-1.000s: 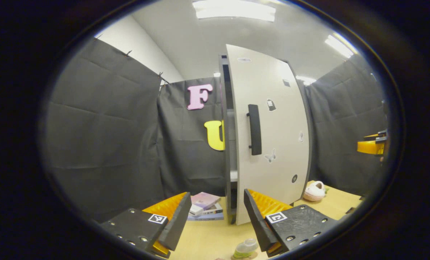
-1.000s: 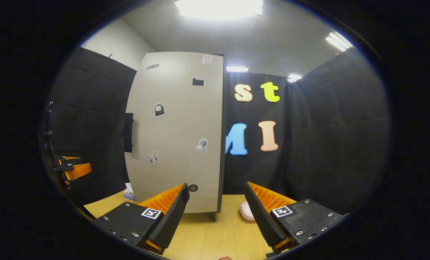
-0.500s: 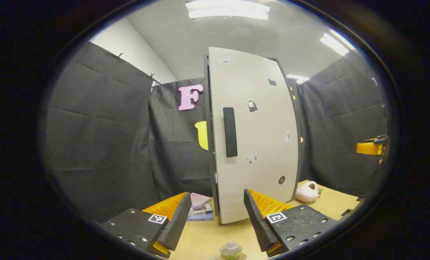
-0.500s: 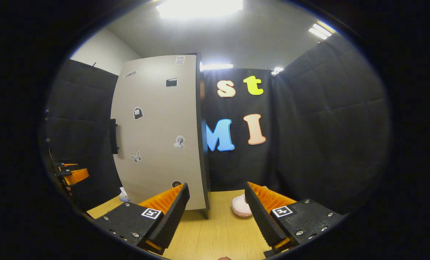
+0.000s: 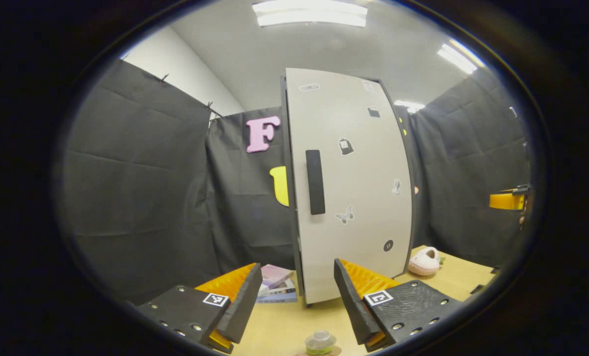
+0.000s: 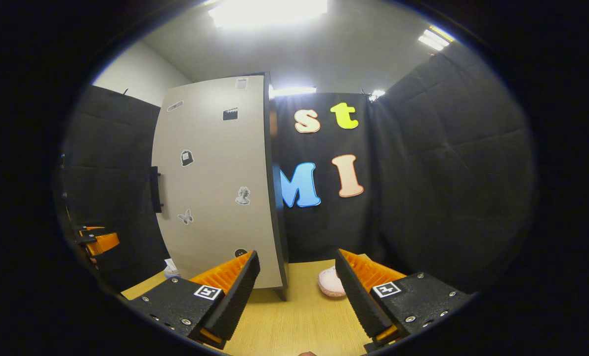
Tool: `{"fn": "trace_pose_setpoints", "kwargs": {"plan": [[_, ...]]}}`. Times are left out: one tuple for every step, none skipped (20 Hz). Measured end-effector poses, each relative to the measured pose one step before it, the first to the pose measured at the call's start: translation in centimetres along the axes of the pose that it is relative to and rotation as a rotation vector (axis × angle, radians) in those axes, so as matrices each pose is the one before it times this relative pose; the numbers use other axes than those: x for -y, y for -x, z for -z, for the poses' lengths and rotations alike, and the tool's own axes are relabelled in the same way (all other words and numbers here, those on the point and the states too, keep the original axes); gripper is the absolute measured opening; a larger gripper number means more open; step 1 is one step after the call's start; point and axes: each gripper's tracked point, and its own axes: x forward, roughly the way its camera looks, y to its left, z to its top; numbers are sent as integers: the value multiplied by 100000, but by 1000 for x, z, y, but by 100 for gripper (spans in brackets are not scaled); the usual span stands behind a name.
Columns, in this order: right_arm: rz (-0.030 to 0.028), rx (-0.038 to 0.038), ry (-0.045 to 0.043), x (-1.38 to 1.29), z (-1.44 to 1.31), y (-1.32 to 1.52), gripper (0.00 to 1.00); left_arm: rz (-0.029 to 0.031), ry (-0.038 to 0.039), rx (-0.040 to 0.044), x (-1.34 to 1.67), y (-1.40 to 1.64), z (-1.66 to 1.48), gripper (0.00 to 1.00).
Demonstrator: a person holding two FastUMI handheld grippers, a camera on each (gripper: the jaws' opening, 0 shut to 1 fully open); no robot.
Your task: Open the cabinet door with the right hand, grasp the bottle in the cabinet with the left hand and place it on the coaster, then close the cabinet door with the right hand.
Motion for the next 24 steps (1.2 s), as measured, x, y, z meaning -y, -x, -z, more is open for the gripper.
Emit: {"fn": "trace_pose_setpoints", "kwargs": {"plan": [[-74,49,187,-99,21,0,95,-85,142,-91,-175,20,-25,83],[-15,1,140,-90,-66,-11,95,-50,259,-104,-88,-163,38,83],[-48,-98,110,-30,68,-2,95,-114,254,-125,-179,77,39,83],[16,42,48,-58,-24,31,95,-55,201,-28,-81,-30,-27,83],[30,35,71,-54,-50,-112,95,-89,2,66,-119,-49,-32,83],[25,31,81,-28,-78,56,95,-70,-166,122,-235,-25,10,80],[28,-8,140,-82,18,15,95,-7,-172,53,-111,4,52,80],[78,53,192,-48,-90,50,95,114,-45,89,-20,-94,31,83],[151,11,201,-6,57,3,95,94,23,-62,-19,69,-19,80],[104,-58,160,22,-33,-9,95,100,19,42,-44,45,-138,80],[126,-143,25,-66,136,1,95,-14,-83,-75,-79,36,-57,80],[-37,-139,-75,-78,27,17,95,105,-44,27,-51,-34,148,80],[71,-134,-74,-21,40,-5,95,-40,18,140,-61,39,-47,80],[6,-129,-14,-74,23,36,95,47,99,-14,-81,-29,93,80],[108,58,25,-41,-3,-41,95,-17,152,1,-39,25,-42,80],[83,100,78,-33,-47,12,95,-12,146,11,-69,-65,41,80],[81,86,47,-83,-24,22,95,-30,65,-68,-125,-26,14,80],[56,116,-41,-40,-50,29,95,-132,29,51,-184,-12,56,80],[22,113,-48,-31,-4,-79,95,-20,18,58,19,11,-40,80],[23,-36,31,-63,13,10,95,-178,15,98,-133,10,-36,80],[23,28,53,-30,45,-17,95,-68,109,260,-58,-26,-59,80],[19,-175,102,-47,-10,31,95,-68,156,208,-45,54,-116,83],[20,39,5,12,-34,-50,95,-60,114,18,-119,10,39,80],[54,4,5,-13,-27,16,95,-69,88,56,-52,47,61,83]]}}
